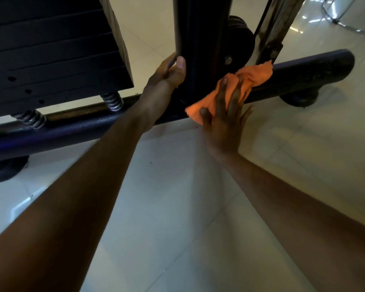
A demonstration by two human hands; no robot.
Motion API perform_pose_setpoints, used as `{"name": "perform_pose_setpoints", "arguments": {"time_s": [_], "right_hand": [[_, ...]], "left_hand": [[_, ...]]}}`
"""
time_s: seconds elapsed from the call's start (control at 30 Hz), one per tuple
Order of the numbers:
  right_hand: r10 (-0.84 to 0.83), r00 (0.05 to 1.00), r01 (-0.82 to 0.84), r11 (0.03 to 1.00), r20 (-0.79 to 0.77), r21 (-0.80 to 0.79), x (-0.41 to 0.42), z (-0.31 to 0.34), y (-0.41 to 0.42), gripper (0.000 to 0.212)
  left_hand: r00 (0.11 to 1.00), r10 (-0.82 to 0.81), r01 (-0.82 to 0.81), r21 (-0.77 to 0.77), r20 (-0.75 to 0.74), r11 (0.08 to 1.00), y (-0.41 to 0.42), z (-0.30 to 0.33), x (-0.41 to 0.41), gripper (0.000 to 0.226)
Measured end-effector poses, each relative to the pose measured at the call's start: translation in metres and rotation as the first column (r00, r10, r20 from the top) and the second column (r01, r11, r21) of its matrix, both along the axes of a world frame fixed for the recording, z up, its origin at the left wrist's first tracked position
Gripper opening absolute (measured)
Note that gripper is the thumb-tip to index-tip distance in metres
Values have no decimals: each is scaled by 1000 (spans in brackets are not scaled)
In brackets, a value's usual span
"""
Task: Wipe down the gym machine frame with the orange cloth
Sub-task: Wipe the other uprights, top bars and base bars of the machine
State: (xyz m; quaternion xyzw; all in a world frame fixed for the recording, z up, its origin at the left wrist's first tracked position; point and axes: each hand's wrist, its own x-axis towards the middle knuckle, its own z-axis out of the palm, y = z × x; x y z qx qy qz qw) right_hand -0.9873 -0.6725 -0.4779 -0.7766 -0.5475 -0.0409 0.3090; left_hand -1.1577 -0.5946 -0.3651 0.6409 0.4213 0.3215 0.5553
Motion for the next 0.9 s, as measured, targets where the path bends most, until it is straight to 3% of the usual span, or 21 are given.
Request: {"name": "perform_pose_setpoints", "arguments": {"time_s": [0.07,0.13,0.27,0.3,0.43,0.5,0.67,0.77,0.9], "right_hand": [[-82,973,89,996,-214,25,-28,9,10,76],[-99,960,113,993,-261,39,-37,12,13,75],[-54,997,54,999,56,6,12,-7,2,78],[-51,997,51,999,55,-3,19,-8,0,79],[-97,952,135,984,-290,117,-16,12,17,71],[-126,911,200,967,-392,155,-30,18,25,70],[-77,982,97,989,-171,112,-32,3,15,80],[-47,991,58,995,-124,84,-32,-2,13,86],[29,999,-28,996,-17,81,-5,-16,0,75]], "left_hand": [[1000,0,0,5,-7,1000,0,1,0,81],[1000,-6,6,7,-15,1000,-1,2,-1,80],[1000,-2,2,13,-1,1000,0,2,1,70],[1000,-4,4,7,12,1000,0,1,1,72],[998,-52,52,-2,39,999,1,-5,1,85],[996,-71,71,-4,45,997,3,-7,1,85],[997,-55,55,-4,57,998,7,-10,0,92],[998,-37,38,-19,53,999,7,-9,0,91],[998,-16,17,-13,68,1000,5,-9,3,84]]}}
